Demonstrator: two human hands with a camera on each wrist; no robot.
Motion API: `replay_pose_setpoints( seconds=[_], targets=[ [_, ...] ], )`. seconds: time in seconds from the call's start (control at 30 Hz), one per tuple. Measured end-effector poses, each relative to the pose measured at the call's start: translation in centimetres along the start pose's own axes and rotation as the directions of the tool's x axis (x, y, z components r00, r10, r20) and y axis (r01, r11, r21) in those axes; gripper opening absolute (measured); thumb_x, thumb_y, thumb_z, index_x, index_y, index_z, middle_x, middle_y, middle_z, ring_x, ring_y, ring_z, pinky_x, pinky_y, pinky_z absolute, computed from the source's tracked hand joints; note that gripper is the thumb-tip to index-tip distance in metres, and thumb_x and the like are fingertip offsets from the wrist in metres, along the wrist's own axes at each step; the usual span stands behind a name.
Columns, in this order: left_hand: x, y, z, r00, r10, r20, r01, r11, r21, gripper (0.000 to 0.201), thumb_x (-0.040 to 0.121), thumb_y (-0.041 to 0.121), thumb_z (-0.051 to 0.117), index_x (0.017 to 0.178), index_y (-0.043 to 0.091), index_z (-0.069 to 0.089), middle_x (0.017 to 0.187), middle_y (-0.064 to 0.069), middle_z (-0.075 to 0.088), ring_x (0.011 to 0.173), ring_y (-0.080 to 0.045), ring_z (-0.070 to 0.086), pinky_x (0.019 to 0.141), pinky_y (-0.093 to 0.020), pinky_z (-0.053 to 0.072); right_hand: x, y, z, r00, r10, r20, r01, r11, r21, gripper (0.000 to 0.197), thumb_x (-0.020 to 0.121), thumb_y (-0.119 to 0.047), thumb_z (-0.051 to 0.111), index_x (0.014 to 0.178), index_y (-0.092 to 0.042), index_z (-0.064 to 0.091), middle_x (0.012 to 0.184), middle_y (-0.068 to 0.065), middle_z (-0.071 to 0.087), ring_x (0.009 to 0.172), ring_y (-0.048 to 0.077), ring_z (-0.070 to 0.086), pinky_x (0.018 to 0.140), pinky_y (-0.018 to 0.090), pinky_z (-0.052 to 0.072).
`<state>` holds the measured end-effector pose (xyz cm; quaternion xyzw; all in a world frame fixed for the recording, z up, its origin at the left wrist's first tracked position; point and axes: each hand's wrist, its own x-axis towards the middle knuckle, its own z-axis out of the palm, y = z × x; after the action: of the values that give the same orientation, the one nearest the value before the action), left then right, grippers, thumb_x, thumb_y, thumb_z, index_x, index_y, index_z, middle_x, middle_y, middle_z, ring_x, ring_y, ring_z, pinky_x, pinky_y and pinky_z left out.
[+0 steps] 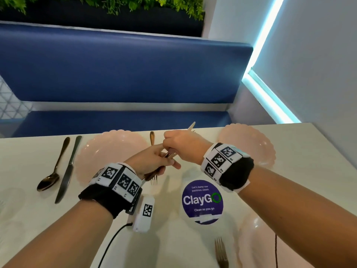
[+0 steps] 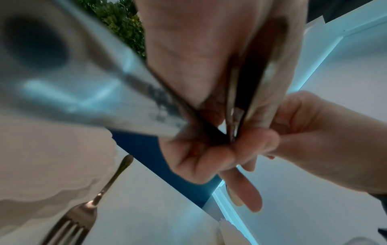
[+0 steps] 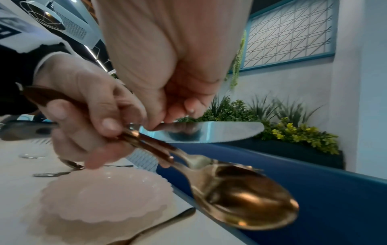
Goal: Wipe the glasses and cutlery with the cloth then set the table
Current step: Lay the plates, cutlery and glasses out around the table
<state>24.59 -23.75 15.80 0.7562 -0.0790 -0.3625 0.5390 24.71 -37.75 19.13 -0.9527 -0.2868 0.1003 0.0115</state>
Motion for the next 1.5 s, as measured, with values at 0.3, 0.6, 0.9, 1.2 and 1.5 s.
replay_pose_setpoints(
  seconds=[0.3,0.6,0.9,1.2,1.5],
  targets=[
    [1.7,1.7,3.5,1.0,-0.022,-0.006,0.023,0.987,0.158,0.024,0.093,0.006,0.05,0.115,0.012,0.055,0.084,0.003,0.073,0.045,-0.006,0.043,0.052,-0.02,0.043,-3.0,3.2,1.8,0.993,-0.111,-0.042,0.108,0.992,-0.058,0.024,0.093,-0.014,0.052,0.117,-0.013,0.058,0.112,0.004,0.057,0.106,0.019,0.049,0.082,0.025,0.039],
    [2.7,-0.1,1.5,0.985,-0.117,-0.129,0.134,0.982,0.13,0.037,0.093,0.004,0.048,0.13,0.008,0.045,0.084,-0.002,0.074,0.045,-0.009,0.046,0.043,-0.019,0.04,-5.4,9.6,2.3,0.948,0.297,-0.111,-0.295,0.955,0.037,0.019,0.097,-0.012,0.042,0.108,-0.008,0.056,0.109,0.007,0.055,0.092,0.022,0.056,0.072,0.025,0.033],
    [1.6,-1.1,-1.1,0.95,-0.037,-0.309,-0.004,0.991,-0.13,0.022,0.095,0.003,0.043,0.104,0.015,0.06,0.078,-0.001,0.072,0.046,-0.008,0.043,0.045,-0.018,0.042,-2.3,9.5,8.3,0.738,0.665,0.111,-0.675,0.729,0.119,0.031,0.099,-0.006,0.035,0.127,0.0,0.048,0.131,0.014,0.053,0.122,0.025,0.051,0.103,0.029,0.036],
    [0.4,-1.9,-1.8,0.946,-0.052,-0.32,-0.011,0.981,-0.193,0.021,0.096,0.001,0.041,0.104,0.006,0.059,0.064,0.003,0.071,0.038,-0.004,0.04,0.039,-0.013,0.039,0.1,10.2,10.4,0.61,0.761,0.219,-0.792,0.598,0.125,0.029,0.097,-0.002,0.036,0.119,0.003,0.054,0.123,0.018,0.059,0.114,0.031,0.057,0.092,0.033,0.046],
    [0.3,-1.9,-2.2,0.951,-0.055,-0.304,-0.006,0.981,-0.196,0.022,0.097,0.003,0.04,0.107,0.007,0.059,0.058,0.004,0.068,0.041,-0.007,0.039,0.041,-0.014,0.039,0.6,10.6,9.3,0.617,0.769,0.168,-0.785,0.587,0.198,0.027,0.099,-0.006,0.036,0.118,0.001,0.053,0.121,0.012,0.061,0.112,0.023,0.059,0.092,0.026,0.045]
  ],
)
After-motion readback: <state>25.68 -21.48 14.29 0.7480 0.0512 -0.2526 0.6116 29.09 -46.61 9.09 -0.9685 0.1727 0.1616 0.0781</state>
